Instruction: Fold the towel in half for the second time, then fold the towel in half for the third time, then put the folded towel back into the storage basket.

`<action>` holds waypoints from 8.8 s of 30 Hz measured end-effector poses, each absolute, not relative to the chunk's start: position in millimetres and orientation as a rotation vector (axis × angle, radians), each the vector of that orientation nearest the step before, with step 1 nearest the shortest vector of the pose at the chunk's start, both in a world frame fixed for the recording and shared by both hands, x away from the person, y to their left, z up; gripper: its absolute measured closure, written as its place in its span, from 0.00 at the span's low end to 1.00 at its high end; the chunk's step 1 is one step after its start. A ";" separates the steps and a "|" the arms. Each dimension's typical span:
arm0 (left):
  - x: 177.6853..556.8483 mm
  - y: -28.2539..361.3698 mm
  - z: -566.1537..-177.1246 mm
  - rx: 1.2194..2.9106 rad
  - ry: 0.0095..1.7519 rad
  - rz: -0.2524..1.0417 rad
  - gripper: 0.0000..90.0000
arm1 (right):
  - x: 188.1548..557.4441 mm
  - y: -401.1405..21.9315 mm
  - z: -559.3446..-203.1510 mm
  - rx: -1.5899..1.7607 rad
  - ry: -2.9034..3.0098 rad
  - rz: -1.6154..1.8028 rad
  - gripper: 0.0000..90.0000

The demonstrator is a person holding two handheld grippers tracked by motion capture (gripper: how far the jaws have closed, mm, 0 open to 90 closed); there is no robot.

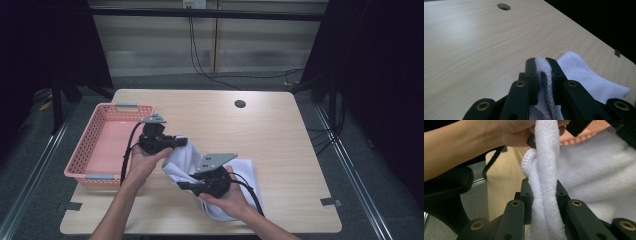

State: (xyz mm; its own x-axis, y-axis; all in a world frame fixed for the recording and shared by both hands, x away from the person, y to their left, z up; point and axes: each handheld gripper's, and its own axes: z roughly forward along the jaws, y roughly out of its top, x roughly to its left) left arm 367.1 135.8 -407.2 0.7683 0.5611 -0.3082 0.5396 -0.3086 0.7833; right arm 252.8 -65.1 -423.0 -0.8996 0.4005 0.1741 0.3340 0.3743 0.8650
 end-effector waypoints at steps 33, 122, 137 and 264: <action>379.2 -42.8 -452.8 2.054 0.749 -0.147 0.70 | 183.9 -243.8 -463.8 1.249 2.264 1.353 0.55; 224.6 41.6 -486.4 2.284 0.444 -0.133 0.49 | 264.3 -273.3 -454.6 1.317 2.323 1.143 0.38; 223.8 36.0 -495.5 2.269 0.542 -0.163 0.27 | 339.3 -267.6 -488.9 1.311 2.492 1.126 0.20; 292.0 195.7 -372.2 1.846 0.737 0.095 0.81 | 417.5 -132.4 -367.7 1.093 2.513 1.417 0.76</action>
State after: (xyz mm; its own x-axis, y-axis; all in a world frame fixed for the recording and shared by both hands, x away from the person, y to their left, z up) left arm 292.0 195.7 -372.2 0.8038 0.5270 -0.2761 0.4397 -0.2136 0.8724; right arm 417.5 -132.4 -367.7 -0.7475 0.6027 0.2792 0.5509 0.3276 0.7676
